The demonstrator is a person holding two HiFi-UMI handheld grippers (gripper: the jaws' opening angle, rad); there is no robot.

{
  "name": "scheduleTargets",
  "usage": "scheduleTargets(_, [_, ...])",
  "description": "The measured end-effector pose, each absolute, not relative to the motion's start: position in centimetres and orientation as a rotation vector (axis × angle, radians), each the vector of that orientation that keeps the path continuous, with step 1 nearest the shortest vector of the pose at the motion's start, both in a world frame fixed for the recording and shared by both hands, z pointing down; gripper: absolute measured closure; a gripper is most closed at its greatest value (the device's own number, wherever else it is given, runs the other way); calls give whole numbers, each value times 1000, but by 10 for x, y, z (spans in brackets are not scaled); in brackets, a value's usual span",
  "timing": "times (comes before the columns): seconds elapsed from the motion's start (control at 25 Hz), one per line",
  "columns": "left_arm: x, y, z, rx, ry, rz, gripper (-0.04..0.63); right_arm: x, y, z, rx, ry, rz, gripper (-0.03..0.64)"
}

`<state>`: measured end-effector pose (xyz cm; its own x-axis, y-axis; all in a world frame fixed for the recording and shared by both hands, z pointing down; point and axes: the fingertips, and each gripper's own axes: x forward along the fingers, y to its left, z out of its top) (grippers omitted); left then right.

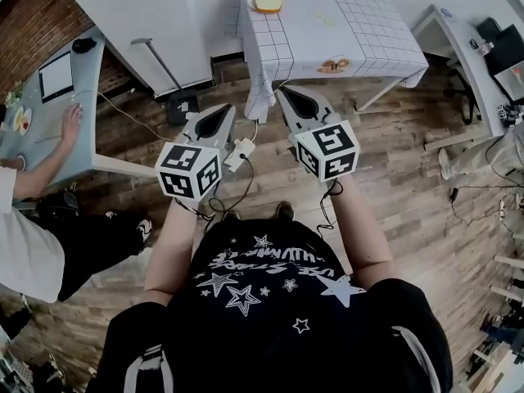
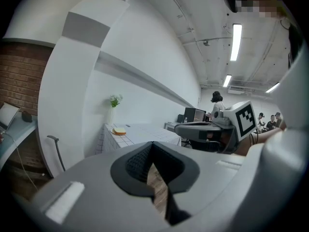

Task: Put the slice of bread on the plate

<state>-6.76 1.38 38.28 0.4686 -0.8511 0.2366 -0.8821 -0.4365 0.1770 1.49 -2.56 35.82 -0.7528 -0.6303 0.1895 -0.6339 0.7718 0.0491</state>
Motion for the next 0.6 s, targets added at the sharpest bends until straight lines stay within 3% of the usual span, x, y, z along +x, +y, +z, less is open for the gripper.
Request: scheduleTargets(0.6, [-111,20,383,2569,-1286,134,586,-33,5,363,1150,-2659,34,603])
